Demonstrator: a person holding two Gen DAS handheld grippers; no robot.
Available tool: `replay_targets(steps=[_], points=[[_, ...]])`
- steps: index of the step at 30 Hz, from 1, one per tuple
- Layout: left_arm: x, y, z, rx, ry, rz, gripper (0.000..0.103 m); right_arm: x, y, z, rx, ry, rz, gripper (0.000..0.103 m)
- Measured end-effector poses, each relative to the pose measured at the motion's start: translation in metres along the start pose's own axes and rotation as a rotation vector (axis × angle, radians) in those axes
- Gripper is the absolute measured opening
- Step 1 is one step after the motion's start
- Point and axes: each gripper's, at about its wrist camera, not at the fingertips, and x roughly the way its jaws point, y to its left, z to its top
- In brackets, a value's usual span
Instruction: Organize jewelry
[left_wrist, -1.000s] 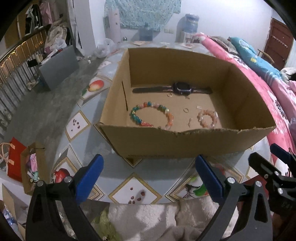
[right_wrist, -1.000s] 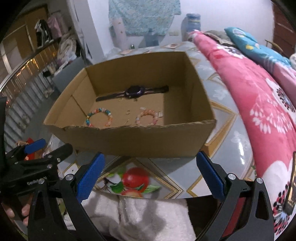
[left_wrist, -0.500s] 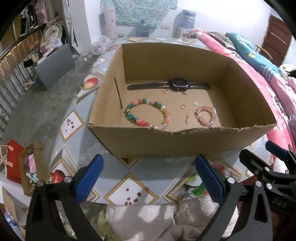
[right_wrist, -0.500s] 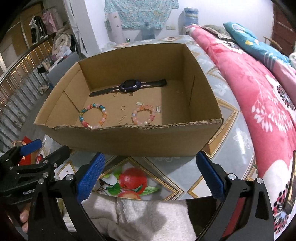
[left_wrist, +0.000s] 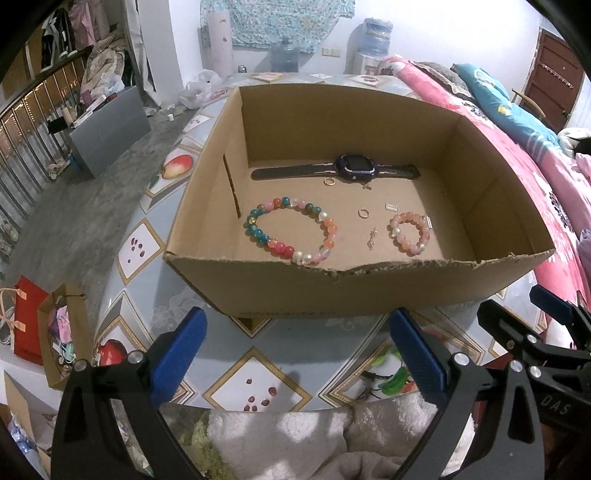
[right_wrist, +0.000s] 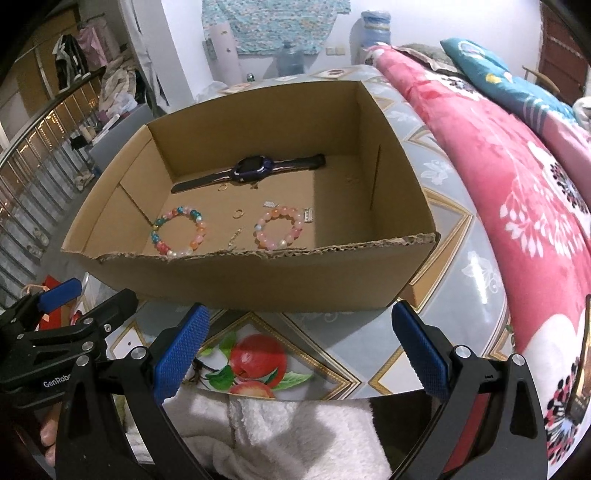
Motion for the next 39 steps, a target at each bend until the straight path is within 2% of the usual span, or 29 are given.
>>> replay_targets(steps=[28,39], points=[[0.005,-0.002,0.003,-0.005,0.014,0.002,0.097,0.007,-0.006,0.003,0.005,0.019,-0.007,0.095],[0.017,-0.002,0.001,-0.014,0.056,0.007,0.097,0.016,-0.007,0.001,0.008,0.054,-0.006,0.095]])
